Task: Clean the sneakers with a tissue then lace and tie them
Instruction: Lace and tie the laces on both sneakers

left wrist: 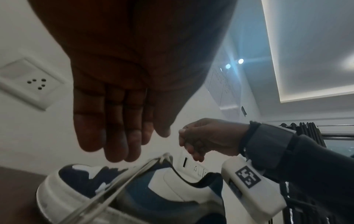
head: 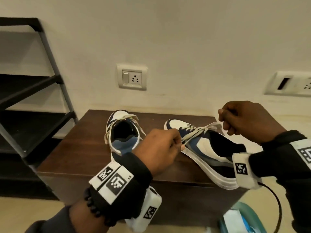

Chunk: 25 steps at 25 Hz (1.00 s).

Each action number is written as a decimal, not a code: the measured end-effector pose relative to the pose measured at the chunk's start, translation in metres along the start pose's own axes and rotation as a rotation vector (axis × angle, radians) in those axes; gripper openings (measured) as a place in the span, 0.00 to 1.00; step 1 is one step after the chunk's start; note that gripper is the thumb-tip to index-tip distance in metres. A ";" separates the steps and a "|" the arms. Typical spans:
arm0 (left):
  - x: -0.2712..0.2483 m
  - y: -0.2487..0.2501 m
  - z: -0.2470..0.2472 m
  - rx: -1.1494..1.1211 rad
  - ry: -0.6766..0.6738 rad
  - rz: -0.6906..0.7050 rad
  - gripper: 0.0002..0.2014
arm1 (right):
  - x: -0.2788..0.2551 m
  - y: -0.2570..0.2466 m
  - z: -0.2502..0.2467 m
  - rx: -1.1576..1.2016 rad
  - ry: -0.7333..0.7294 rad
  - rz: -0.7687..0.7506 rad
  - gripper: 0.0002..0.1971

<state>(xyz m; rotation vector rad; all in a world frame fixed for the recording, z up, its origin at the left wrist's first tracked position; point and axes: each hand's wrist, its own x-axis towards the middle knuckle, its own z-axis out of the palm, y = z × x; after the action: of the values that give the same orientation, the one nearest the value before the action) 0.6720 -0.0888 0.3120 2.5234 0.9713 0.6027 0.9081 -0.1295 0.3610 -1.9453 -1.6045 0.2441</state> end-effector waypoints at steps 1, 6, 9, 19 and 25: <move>0.002 0.002 0.009 -0.014 -0.013 -0.014 0.09 | -0.002 0.011 -0.005 -0.020 -0.009 0.021 0.14; 0.022 0.014 0.041 -0.162 -0.049 -0.108 0.15 | -0.013 0.028 -0.001 -0.237 -0.278 -0.134 0.06; 0.032 0.024 0.061 -0.186 -0.082 -0.156 0.21 | -0.018 0.019 0.015 -0.396 -0.426 -0.317 0.09; 0.042 0.003 0.059 -0.334 -0.148 -0.252 0.28 | -0.015 0.005 0.014 -0.429 -0.261 -0.271 0.09; 0.039 0.002 0.058 -0.333 -0.128 -0.217 0.30 | -0.010 -0.003 0.032 -0.644 -0.357 -0.299 0.19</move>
<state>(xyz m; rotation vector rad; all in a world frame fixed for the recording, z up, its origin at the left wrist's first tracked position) 0.7289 -0.0732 0.2743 2.1044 0.9898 0.4854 0.8878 -0.1282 0.3348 -2.1527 -2.4096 -0.0685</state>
